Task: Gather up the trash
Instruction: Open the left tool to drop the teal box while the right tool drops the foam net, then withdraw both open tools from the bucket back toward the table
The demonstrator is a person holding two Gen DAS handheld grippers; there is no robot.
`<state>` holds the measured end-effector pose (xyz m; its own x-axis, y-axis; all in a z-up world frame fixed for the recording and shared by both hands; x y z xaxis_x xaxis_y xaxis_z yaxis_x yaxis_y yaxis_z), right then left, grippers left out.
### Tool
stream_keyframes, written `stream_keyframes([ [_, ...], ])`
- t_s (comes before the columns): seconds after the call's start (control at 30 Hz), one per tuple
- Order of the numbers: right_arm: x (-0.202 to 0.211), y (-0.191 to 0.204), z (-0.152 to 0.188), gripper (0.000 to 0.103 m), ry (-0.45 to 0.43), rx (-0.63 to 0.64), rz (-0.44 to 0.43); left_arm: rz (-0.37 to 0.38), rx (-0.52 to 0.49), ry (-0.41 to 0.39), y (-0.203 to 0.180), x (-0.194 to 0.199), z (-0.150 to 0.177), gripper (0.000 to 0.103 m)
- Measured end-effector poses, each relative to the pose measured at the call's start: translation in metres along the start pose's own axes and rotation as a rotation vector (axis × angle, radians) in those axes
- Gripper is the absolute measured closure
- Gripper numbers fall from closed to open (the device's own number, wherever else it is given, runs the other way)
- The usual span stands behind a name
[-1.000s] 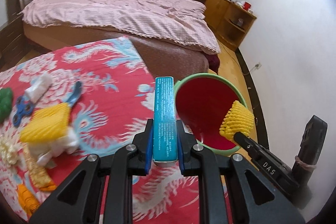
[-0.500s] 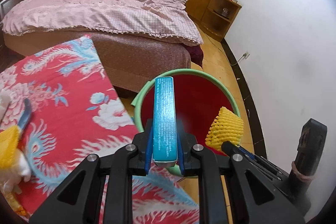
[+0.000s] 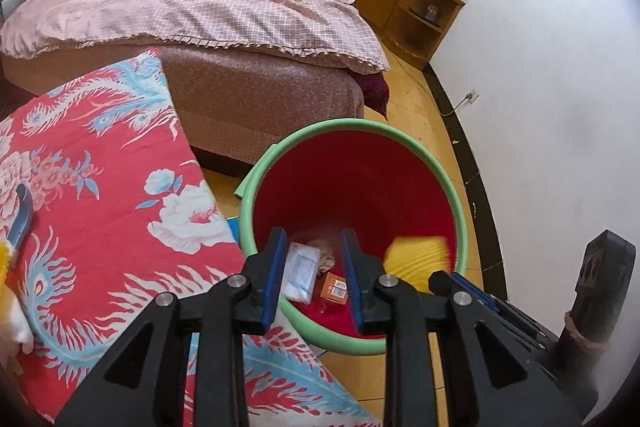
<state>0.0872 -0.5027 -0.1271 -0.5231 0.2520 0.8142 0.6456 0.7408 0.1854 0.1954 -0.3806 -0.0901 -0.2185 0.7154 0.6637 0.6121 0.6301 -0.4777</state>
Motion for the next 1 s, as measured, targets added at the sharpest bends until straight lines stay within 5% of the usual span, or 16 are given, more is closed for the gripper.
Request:
stream_keyframes([
  [0.3, 0.01, 0.001, 0.001, 0.067, -0.004, -0.016, -0.023, -0.044, 0.045, -0.011, 0.013, 0.012, 0.006, 0.062],
  [0.37, 0.013, 0.003, 0.001, 0.058, -0.013, -0.013, -0.02, -0.049, 0.05, -0.016, 0.014, 0.017, 0.007, 0.061],
  [1.0, 0.04, 0.031, 0.014, 0.031, -0.051, 0.014, -0.013, -0.128, 0.116, -0.097, 0.045, 0.078, 0.024, 0.051],
])
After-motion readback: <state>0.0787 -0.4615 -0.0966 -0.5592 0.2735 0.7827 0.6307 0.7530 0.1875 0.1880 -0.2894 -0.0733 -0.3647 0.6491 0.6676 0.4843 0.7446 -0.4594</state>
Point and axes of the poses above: each gripper's, at about its wrist camera, not at the fingertips, and x roughly against the way its jaws point, y to its left, z to its underside, the point moved 7 cm from there along -x, roughly the way its jaws point, and after that the axes turned 14 degrees about z, right-handed, at the moved point
